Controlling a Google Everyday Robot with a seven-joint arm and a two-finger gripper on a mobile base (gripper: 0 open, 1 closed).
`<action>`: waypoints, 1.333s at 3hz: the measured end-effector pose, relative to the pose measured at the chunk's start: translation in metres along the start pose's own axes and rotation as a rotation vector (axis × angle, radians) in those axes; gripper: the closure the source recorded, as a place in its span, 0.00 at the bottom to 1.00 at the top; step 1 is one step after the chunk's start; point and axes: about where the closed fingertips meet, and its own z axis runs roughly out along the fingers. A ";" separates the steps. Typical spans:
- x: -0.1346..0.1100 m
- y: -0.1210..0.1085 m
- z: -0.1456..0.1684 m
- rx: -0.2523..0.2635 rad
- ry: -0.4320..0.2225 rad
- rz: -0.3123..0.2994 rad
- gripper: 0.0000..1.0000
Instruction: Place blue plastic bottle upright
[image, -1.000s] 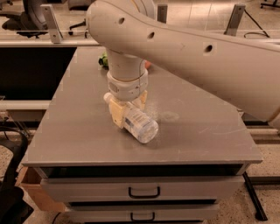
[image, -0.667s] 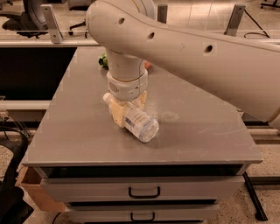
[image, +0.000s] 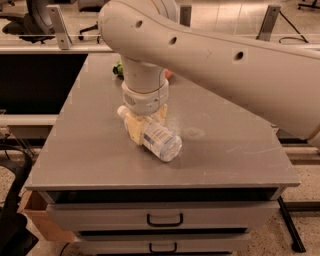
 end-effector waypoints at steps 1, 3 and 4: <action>-0.001 -0.004 -0.008 -0.042 -0.074 -0.024 1.00; 0.020 -0.042 -0.043 -0.209 -0.465 -0.019 1.00; 0.004 -0.070 -0.041 -0.318 -0.704 0.015 1.00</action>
Offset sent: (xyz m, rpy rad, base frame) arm 0.0032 -0.0715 0.0835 0.5741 -0.2336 0.1224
